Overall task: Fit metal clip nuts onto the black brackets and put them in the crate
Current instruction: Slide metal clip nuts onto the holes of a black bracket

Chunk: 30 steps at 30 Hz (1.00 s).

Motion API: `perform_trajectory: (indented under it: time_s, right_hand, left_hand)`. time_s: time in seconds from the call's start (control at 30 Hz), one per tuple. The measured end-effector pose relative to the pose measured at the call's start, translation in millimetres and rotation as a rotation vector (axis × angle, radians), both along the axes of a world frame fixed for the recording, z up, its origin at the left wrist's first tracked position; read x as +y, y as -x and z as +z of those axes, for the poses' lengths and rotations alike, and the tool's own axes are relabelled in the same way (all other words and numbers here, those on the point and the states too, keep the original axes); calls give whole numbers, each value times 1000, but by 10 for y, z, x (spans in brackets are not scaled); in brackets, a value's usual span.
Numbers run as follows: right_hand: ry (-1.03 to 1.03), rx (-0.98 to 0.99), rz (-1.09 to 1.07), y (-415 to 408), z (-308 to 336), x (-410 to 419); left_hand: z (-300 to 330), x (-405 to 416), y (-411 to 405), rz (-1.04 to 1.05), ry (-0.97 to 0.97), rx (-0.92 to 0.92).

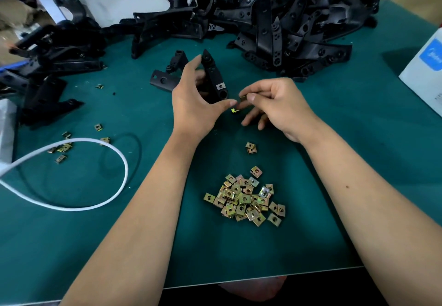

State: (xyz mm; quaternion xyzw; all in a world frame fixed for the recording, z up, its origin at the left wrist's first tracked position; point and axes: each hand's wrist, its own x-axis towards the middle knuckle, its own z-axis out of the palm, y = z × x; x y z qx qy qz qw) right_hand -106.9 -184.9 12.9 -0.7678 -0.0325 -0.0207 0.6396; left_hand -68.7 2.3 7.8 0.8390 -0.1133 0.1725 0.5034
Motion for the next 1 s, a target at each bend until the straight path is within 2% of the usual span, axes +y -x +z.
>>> perform_trajectory:
  time_s: [0.3,0.53,1.0]
  right_hand:
    - [-190,-15,-119,-11,20,-44]
    - [-291,-35,-169,-8,27,-3]
    - [-207,-211,-283,-45,-13,41]
  left_hand:
    - [-1,-6,43,-165,-81,-22]
    - [10,-18,59,-211,-130,-26]
    - [-29,-75,53,-268,-248,-115]
